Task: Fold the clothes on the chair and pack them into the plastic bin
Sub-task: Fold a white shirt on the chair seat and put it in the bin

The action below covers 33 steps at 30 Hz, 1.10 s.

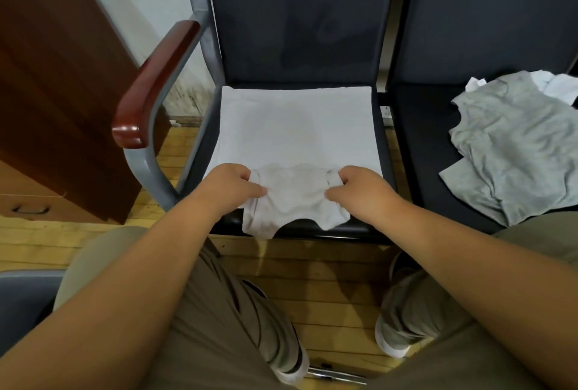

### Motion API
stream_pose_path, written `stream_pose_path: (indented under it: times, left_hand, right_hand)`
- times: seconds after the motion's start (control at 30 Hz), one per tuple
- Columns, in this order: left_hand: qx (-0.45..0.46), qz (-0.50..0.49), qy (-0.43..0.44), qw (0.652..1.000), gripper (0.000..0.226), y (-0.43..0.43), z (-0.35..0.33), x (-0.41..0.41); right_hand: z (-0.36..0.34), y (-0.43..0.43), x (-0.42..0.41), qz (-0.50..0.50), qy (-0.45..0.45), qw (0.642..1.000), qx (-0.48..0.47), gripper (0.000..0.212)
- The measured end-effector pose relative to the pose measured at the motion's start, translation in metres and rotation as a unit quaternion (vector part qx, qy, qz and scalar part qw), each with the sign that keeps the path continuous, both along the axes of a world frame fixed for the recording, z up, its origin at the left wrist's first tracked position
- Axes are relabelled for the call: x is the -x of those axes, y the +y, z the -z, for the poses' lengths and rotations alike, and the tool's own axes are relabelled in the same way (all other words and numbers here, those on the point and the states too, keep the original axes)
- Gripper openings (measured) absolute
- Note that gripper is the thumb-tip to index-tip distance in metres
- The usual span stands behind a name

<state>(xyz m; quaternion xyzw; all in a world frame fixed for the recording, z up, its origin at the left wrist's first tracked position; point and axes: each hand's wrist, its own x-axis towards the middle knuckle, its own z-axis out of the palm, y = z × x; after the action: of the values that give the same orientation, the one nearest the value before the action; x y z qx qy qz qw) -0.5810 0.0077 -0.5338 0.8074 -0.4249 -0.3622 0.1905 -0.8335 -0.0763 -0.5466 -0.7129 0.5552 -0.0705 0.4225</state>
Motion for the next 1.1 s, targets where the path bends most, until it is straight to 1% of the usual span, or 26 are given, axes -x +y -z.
stream_pose_path:
  times: [0.1,0.13,0.2,0.27,0.3,0.33,0.37,0.4,0.43,0.5,0.63,0.73,0.77,0.83,0.9,0.93,0.97,1.0,1.03,1.07,1.1]
  left_hand:
    - [0.024,-0.053,0.059,0.997,0.025,-0.011,-0.017,-0.001]
    - [0.026,-0.075,0.080,0.994,0.029,-0.017,-0.024,-0.002]
    - [0.021,-0.107,0.103,0.989,0.043,-0.032,-0.039,-0.004]
    - [0.011,-0.120,0.107,0.987,0.059,-0.051,-0.053,-0.007]
    - [0.011,-0.123,0.108,0.986,0.059,-0.061,-0.060,-0.009]
    - [0.013,-0.125,0.106,0.986,0.052,-0.072,-0.065,-0.013]
    - [0.017,-0.129,0.098,0.987,0.039,-0.083,-0.068,-0.016]
    - [0.019,-0.135,0.091,0.987,0.029,-0.093,-0.070,-0.020]
    - [0.021,-0.140,0.088,0.986,0.024,-0.104,-0.071,-0.024]
    - [0.034,-0.148,0.093,0.984,0.023,-0.125,-0.070,-0.033]
    - [0.043,-0.182,0.135,0.973,0.028,-0.164,-0.048,-0.045]
    - [0.031,-0.221,0.170,0.960,0.027,-0.181,-0.016,-0.052]
    - [0.026,-0.230,0.182,0.956,0.027,-0.186,-0.006,-0.054]
    - [0.009,-0.238,0.214,0.947,0.026,-0.193,0.003,-0.055]
    - [0.002,-0.248,0.270,0.931,0.016,-0.199,0.001,-0.056]
    - [0.012,-0.272,0.317,0.909,0.007,-0.204,-0.003,-0.057]
    - [0.028,-0.312,0.379,0.871,0.004,-0.208,-0.008,-0.060]
    - [0.058,-0.366,0.458,0.808,0.004,-0.213,-0.011,-0.064]
    - [0.101,-0.424,0.541,0.719,0.006,-0.218,-0.013,-0.069]
    - [0.147,-0.472,0.599,0.630,0.019,-0.221,-0.011,-0.073]
    - [0.177,-0.499,0.623,0.575,0.032,-0.224,-0.009,-0.077]
  right_hand:
    - [-0.018,-0.012,0.002,0.027,-0.035,0.999,0.018,0.013]
    - [-0.024,-0.017,0.001,0.040,-0.051,0.998,0.022,0.017]
    - [-0.038,-0.028,-0.004,0.067,-0.081,0.994,0.024,0.023]
    - [-0.048,-0.043,-0.011,0.090,-0.095,0.991,0.025,0.022]
    - [-0.053,-0.052,-0.015,0.101,-0.100,0.989,0.029,0.020]
    - [-0.055,-0.062,-0.019,0.111,-0.106,0.987,0.036,0.023]
    - [-0.058,-0.073,-0.024,0.119,-0.113,0.986,0.039,0.027]
    - [-0.061,-0.085,-0.029,0.125,-0.120,0.984,0.039,0.026]
    - [-0.062,-0.097,-0.035,0.129,-0.129,0.983,0.038,0.024]
    - [-0.065,-0.121,-0.046,0.142,-0.134,0.981,0.023,0.019]
    - [-0.057,-0.163,-0.066,0.156,-0.143,0.977,-0.020,0.014]
    - [-0.034,-0.180,-0.074,0.199,-0.145,0.967,-0.072,0.030]
    - [-0.026,-0.184,-0.075,0.209,-0.152,0.962,-0.085,0.030]
    - [-0.013,-0.190,-0.076,0.218,-0.160,0.957,-0.108,0.023]
    - [-0.009,-0.197,-0.076,0.233,-0.188,0.945,-0.135,0.017]
    - [-0.010,-0.202,-0.076,0.249,-0.226,0.928,-0.162,0.020]
    - [-0.012,-0.207,-0.077,0.273,-0.286,0.897,-0.198,0.025]
    - [-0.016,-0.210,-0.078,0.300,-0.358,0.852,-0.236,0.029]
    - [-0.019,-0.214,-0.078,0.326,-0.432,0.796,-0.271,0.031]
    - [-0.020,-0.217,-0.077,0.348,-0.489,0.743,-0.295,0.030]
    - [-0.021,-0.220,-0.075,0.361,-0.520,0.711,-0.307,0.028]
